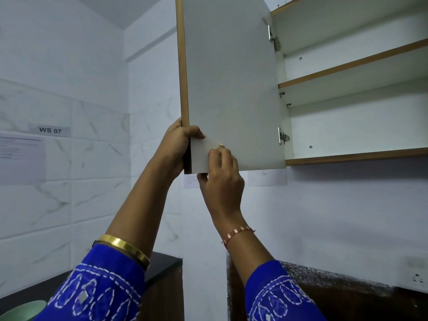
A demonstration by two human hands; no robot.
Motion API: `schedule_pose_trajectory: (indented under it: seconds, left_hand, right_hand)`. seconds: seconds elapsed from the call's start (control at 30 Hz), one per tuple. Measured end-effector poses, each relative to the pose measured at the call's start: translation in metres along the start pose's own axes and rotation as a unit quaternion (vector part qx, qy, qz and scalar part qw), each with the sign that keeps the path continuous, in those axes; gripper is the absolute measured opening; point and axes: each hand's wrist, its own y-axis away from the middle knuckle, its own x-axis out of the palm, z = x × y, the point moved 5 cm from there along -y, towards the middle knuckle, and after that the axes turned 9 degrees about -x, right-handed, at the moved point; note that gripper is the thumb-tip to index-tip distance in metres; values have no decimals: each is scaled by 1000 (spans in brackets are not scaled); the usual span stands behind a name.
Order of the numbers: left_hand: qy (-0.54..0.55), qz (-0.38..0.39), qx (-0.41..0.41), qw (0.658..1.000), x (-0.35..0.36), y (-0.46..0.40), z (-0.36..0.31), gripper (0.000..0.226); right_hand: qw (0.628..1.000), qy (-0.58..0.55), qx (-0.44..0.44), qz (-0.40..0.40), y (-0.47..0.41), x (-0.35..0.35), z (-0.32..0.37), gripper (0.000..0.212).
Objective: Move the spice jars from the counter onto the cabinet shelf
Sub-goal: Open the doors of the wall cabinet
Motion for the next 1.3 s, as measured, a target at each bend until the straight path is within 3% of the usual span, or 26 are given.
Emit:
schedule_pose_trajectory:
  seconds: [0.2,0.3,0.43,0.53,0.7,0.97,1.3]
  left_hand:
    - [-40,-52,9,998,3,9,-1,34]
    - [-103,-106,53,988,10,23,-4,36]
    - [-235,-284,156,916,24,57,-12,59]
    - [-225,-327,209,894,51,74,-16,67]
    - [-242,-266,240,902,144,94,-22,64]
    - [-164,-131,254,944,313,124,-19,58]
    - [-44,34,149,987,477,136,13,50]
  right_hand:
    - [1000,-10,-12,20,1,-7,-5,53]
    - [998,-25,-44,31,10,-15,-18,44]
    - [992,-23,-61,110,37,-24,-56,47]
    - [987,-10,-21,160,50,-42,-97,53]
    - [986,24,-13,166,47,-102,-168,52]
    - [981,104,-14,160,44,-220,-290,55]
    - [943,283,17,173,62,-322,-430,60]
